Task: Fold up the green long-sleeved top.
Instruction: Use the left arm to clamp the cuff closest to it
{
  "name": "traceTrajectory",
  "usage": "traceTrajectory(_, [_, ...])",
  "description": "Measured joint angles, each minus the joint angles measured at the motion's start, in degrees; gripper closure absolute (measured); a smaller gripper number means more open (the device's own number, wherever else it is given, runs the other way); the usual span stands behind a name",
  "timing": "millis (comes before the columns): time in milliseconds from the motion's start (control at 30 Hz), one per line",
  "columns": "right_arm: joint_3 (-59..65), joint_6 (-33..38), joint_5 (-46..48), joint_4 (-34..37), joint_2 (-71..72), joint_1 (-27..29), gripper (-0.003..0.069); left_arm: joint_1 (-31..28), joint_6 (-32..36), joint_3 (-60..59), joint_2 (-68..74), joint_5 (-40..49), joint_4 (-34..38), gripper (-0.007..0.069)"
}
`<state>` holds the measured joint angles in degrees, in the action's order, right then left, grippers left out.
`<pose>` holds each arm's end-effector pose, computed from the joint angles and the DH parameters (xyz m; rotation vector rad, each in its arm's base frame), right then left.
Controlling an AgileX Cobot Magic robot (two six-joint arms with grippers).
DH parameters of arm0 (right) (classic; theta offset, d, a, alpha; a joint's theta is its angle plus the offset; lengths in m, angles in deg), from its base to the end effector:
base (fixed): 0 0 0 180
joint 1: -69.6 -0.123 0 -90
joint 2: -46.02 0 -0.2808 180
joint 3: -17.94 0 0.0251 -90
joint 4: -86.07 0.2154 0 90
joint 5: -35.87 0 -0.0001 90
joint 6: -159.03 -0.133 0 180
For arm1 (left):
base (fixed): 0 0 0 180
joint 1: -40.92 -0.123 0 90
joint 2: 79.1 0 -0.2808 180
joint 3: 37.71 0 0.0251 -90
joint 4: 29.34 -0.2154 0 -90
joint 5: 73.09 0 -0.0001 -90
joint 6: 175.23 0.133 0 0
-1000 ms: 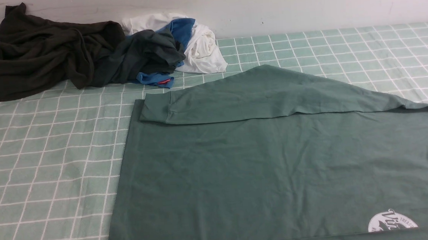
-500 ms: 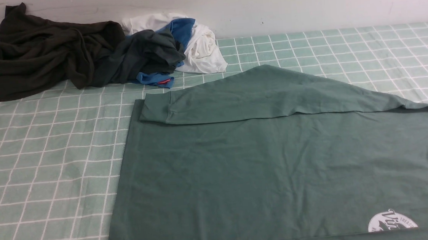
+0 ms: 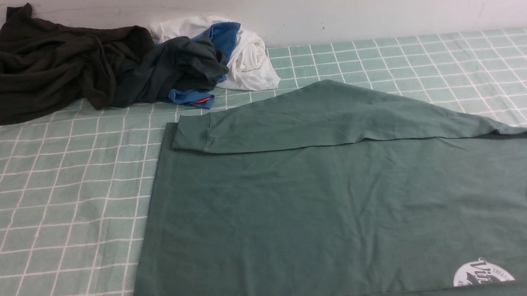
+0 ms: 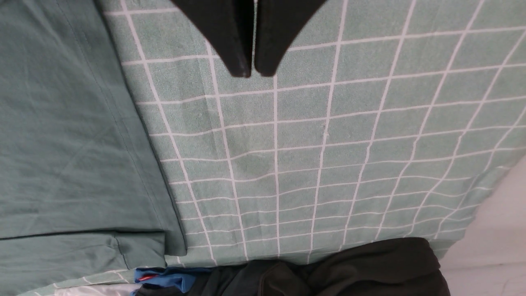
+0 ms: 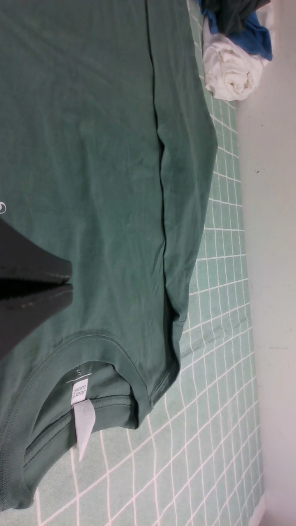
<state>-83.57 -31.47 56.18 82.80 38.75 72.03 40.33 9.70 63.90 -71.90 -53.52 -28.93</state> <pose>0.0620 -0.0053 0.1627 0.1729 1.8428 0.0425 0.0626 0.0003 0.1649 0.0650 1.8347 0.0607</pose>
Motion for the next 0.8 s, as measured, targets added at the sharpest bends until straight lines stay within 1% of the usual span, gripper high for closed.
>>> traceTrajectory(333, [0.0, 0.0, 0.0, 0.0, 0.0, 0.0, 0.0673, 0.0, 0.0, 0.0, 0.0, 0.0, -0.4, 0.0627])
traceTrajectory(533, [0.0, 0.0, 0.0, 0.0, 0.0, 0.0, 0.0673, 0.0, -0.48, 0.0, 0.0, 0.0, 4.09, 0.0627])
traceTrajectory(600, [0.0, 0.0, 0.0, 0.18, 0.0, 0.0, 0.0673, 0.0, -0.66, -0.06, 0.0, 0.0, 9.63, 0.0627])
traceTrajectory(633, [0.0, 0.0, 0.0, 0.19, 0.0, 0.0, 0.0673, 0.0, -0.76, -0.06, 0.0, 0.0, 10.19, 0.0627])
traceTrajectory(733, [0.0, 0.0, 0.04, 1.32, 0.0, 0.0, 0.0673, 0.0, -4.92, -0.41, 0.0, -0.07, 24.88, 0.0627])
traceTrajectory(800, [0.0, -0.26, 0.04, 4.24, 0.0, 0.0, 0.0673, 0.0, -7.71, -0.41, 0.0, -0.22, 35.24, 0.0627])
